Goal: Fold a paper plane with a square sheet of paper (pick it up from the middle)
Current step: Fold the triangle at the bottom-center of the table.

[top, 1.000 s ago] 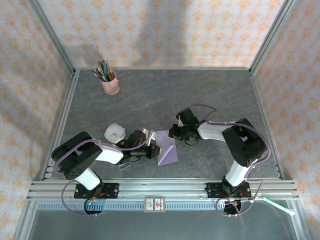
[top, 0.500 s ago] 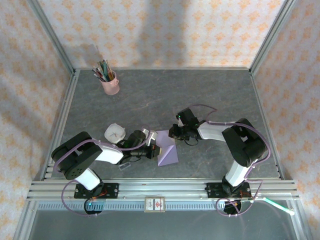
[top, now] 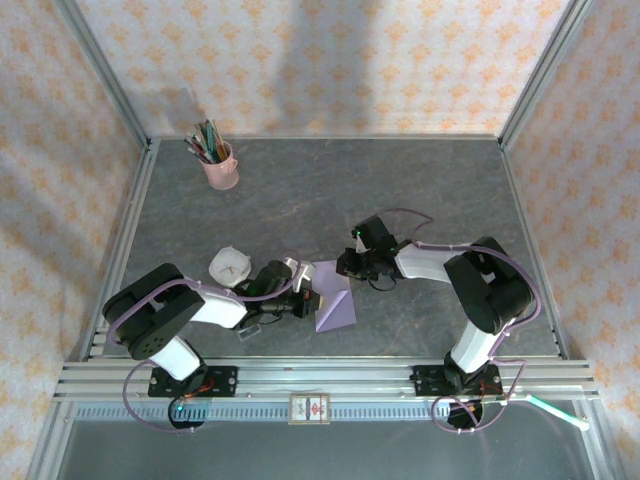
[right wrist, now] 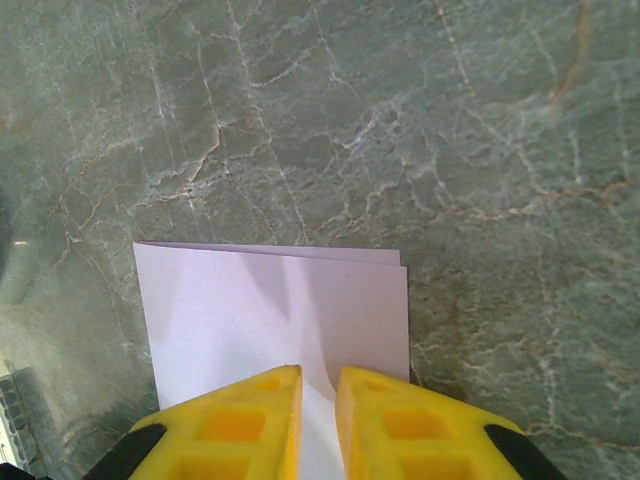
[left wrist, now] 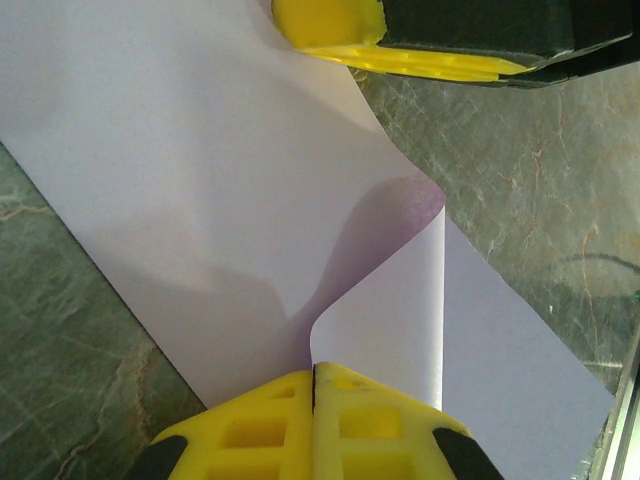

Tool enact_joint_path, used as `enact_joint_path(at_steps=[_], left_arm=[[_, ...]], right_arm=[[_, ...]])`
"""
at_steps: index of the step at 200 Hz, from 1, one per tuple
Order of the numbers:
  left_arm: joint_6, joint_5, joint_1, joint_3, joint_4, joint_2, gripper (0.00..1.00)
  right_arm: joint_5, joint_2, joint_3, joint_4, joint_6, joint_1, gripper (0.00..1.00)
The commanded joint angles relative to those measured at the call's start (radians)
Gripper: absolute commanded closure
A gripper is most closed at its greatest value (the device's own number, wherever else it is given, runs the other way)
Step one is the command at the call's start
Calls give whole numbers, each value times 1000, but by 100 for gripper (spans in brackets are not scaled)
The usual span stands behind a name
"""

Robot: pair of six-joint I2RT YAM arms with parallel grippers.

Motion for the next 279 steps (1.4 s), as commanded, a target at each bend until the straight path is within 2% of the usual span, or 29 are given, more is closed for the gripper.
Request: enact_joint_path(at_steps=[1, 123, 279], left_arm=[[-4, -55, -8, -31, -97, 30, 100], [9, -70, -15, -28, -144, 51, 100], [36, 0, -15, 111, -198, 47, 100]], right_arm=[[86, 39, -1, -96, -22, -3, 81], [60, 27, 77, -121, -34, -2, 78], [53, 34, 12, -93, -25, -2, 81]])
